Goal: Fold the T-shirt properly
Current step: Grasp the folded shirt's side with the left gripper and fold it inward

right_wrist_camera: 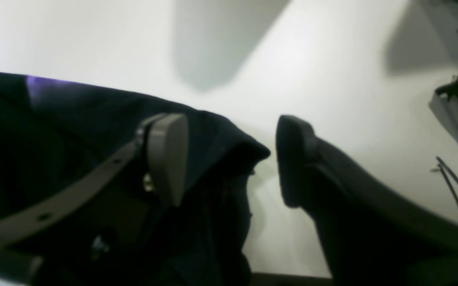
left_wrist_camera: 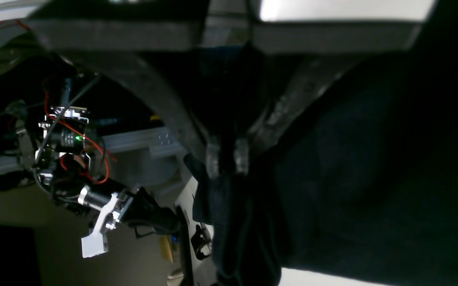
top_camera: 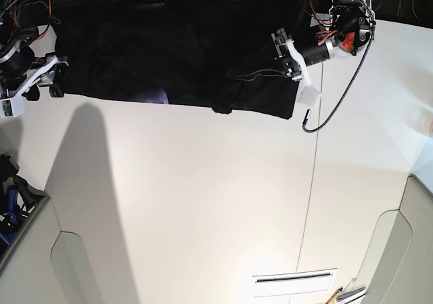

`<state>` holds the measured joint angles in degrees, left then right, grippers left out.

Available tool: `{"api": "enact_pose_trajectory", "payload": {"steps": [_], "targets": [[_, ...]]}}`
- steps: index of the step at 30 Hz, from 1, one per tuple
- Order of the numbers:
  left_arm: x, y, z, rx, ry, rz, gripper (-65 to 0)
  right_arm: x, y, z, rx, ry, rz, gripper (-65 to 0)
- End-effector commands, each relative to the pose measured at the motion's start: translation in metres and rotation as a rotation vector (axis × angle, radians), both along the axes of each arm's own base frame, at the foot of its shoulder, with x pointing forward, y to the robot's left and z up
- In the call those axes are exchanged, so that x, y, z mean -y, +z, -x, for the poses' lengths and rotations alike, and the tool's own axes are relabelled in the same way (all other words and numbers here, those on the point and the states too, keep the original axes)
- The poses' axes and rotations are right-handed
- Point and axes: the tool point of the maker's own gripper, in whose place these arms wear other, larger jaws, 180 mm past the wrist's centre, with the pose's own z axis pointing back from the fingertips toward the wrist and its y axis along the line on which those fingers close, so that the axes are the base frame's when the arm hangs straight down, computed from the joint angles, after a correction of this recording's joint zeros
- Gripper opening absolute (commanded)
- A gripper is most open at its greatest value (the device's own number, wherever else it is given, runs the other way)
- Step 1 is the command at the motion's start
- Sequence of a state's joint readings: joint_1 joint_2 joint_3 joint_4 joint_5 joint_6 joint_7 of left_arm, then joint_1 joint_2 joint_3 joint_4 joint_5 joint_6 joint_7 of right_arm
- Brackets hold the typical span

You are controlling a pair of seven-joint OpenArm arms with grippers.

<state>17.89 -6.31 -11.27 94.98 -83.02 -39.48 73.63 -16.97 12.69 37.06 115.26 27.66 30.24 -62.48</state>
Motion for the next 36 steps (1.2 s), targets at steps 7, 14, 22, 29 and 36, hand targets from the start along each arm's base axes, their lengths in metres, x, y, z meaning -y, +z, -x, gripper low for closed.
{"api": "enact_pose_trajectory", "payload": {"steps": [7,14,22,29,36], "targets": [[-0.001,0.016,-0.012,0.057,0.033,0.039,-35.1,0.0,0.01,-0.006,0.041,0.01,-0.002,-29.8],[-0.002,0.017,-0.013,0.059,0.041,0.043,-33.8,-0.002,0.011,-0.007,0.047,0.014,-0.015,-29.8],[-0.041,0.015,-0.026,0.113,0.119,-0.127,-56.2,-0.001,0.011,-0.006,0.044,0.013,-0.012,-29.8],[-0.11,-0.006,-0.016,0.083,0.184,-0.418,-65.0,-0.001,0.011,-0.007,0.045,0.013,-0.012,-29.8],[-0.111,-0.03,0.015,-0.01,0.127,-0.481,-65.0,-0.001,0.011,-0.007,0.046,0.013,-0.012,-29.8]]}}
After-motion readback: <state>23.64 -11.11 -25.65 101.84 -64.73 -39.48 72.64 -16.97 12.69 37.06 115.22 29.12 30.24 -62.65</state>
